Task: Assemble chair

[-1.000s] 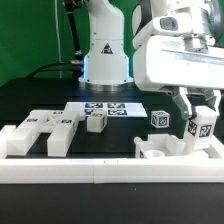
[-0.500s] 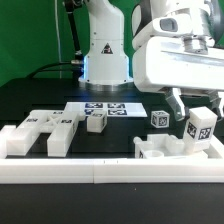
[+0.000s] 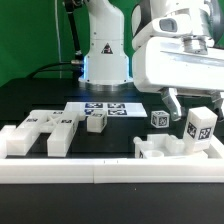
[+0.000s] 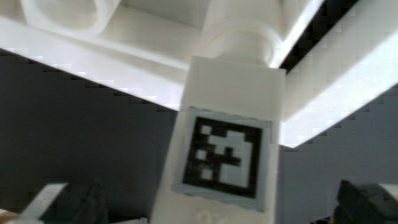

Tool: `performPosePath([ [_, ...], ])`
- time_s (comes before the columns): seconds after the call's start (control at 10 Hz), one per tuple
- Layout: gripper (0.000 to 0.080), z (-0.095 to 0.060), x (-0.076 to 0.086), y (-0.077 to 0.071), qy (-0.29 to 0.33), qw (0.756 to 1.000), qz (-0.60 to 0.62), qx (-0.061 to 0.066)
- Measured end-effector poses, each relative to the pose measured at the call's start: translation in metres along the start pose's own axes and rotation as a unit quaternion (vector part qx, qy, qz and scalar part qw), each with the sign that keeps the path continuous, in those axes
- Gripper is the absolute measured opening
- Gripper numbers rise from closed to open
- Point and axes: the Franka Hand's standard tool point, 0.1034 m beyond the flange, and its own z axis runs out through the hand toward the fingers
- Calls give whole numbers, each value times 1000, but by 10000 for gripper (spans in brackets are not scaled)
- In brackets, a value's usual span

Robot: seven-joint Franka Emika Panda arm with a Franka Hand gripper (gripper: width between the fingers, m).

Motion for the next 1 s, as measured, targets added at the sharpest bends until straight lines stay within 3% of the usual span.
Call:
performPosePath([
  [0.3,649,-17,15,15,-7,1000,-7,-2],
  [0.6,649,-17,15,12,-24,1000,-7,6],
  [0.8,649,-11,12,-1,-93,995,-3,31],
  [0.9,649,-10,15,0,-109,993,-2,36],
  [1.0,649,-9,11,-3,-157,986,0,50],
])
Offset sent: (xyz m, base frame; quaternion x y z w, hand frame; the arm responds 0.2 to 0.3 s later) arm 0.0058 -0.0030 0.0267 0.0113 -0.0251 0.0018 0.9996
